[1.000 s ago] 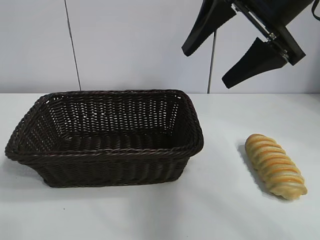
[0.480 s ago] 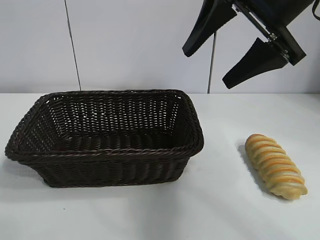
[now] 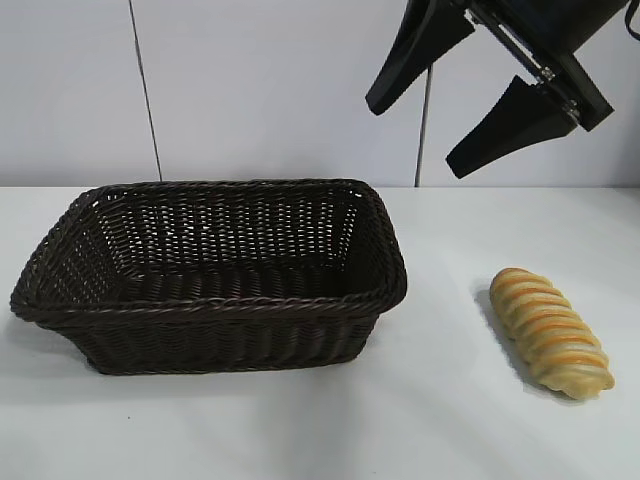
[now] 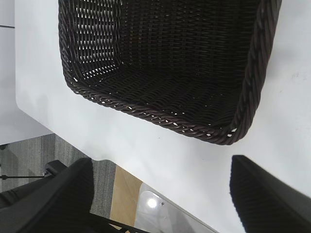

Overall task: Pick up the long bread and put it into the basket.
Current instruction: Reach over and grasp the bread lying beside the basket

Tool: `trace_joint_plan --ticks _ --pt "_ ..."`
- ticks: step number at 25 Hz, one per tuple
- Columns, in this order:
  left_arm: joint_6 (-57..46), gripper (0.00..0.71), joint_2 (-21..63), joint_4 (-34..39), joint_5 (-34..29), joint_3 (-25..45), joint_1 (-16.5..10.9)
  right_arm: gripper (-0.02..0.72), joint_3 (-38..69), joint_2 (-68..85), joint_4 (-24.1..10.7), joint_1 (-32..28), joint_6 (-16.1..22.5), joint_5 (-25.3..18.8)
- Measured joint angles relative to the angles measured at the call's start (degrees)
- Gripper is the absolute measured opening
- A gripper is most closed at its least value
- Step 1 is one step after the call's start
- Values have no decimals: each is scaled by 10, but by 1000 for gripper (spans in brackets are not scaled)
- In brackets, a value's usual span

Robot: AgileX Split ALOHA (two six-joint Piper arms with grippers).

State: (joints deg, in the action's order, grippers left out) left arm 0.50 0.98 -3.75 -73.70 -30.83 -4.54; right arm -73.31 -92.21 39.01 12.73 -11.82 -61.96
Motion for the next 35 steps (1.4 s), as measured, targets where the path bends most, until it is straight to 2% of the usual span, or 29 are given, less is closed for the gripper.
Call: trace_joint_plan --ticks 9,13,15,17,19,21,25,30,32,35 --pt "0 687 0 0 0 0 0 538 0 0 0 0 -8 5" --pt "-1 687 0 0 0 0 0 538 -36 5 -21 0 5 -18" --pt "-1 687 0 0 0 0 0 538 -75 12 -57 0 33 -46" --pt "-1 687 0 0 0 0 0 538 -114 18 -137 0 75 -72" --pt "-1 687 0 0 0 0 0 538 -126 26 -224 0 131 -79" --pt "-1 687 0 0 0 0 0 538 -126 30 -289 0 164 -86" --pt "-1 687 0 0 0 0 0 538 -102 35 -324 0 180 -88" --pt "-1 687 0 0 0 0 0 538 -17 35 -361 0 190 -86" --pt "-1 687 0 0 0 0 0 538 18 35 -368 0 195 -65" --pt "-1 687 0 0 0 0 0 538 71 34 -375 0 208 -7"
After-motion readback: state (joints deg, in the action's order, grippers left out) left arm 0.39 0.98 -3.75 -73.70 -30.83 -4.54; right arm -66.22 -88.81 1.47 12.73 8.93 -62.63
